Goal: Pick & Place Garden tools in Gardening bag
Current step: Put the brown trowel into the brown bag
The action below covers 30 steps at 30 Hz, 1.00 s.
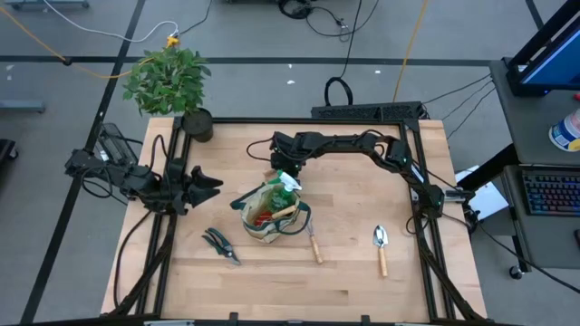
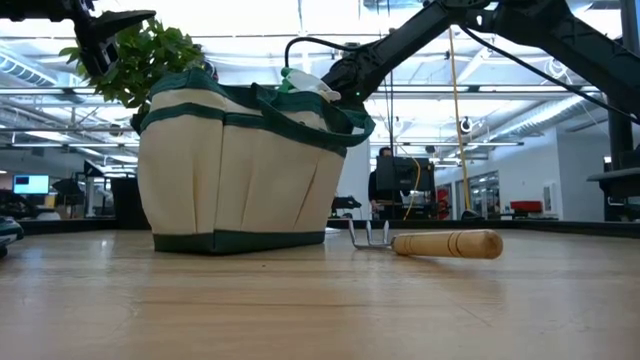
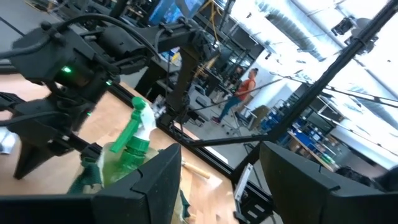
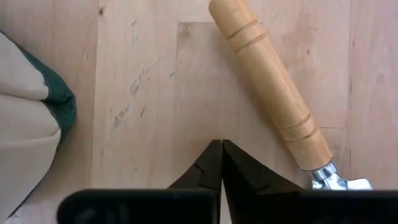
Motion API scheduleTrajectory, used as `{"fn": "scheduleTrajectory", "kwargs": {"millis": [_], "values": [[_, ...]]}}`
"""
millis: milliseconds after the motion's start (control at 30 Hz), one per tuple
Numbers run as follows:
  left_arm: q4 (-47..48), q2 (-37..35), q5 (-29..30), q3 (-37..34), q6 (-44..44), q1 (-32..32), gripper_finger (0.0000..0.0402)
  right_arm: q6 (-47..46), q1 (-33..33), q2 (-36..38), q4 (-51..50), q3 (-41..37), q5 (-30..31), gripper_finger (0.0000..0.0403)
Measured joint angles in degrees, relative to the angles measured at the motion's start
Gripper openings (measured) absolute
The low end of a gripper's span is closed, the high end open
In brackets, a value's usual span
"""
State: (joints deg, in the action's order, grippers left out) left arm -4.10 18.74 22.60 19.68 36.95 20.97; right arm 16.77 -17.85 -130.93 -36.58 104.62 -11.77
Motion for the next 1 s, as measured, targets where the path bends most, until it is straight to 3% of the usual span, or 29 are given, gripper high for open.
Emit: {"fn": "scheduleTrajectory", "kwargs": {"millis": [200, 333, 467, 1000], "values": [[0.0, 0.0, -0.6, 0.0, 0.7, 0.0, 0.0223, -3.3, 0.1, 0.3, -1.5, 0.0, 1.6, 0.0000], [0.0, 0.0, -0.6, 0.0, 0.4, 0.0, 0.0223, -4.2, 0.4, 0.6, -4.0, 0.0, 10.9, 0.0000], [0.0, 0.0, -0.9, 0.0, 0.3, 0.0, 0.0223, -4.1, -1.0, 1.5, -7.7, -0.1, 13.4, 0.0000], [0.0, 0.0, -2.2, 0.0, -0.7, 0.0, 0.0223, -5.3, -2.3, 2.3, -4.3, -0.1, 13.2, 0.0000]]}}
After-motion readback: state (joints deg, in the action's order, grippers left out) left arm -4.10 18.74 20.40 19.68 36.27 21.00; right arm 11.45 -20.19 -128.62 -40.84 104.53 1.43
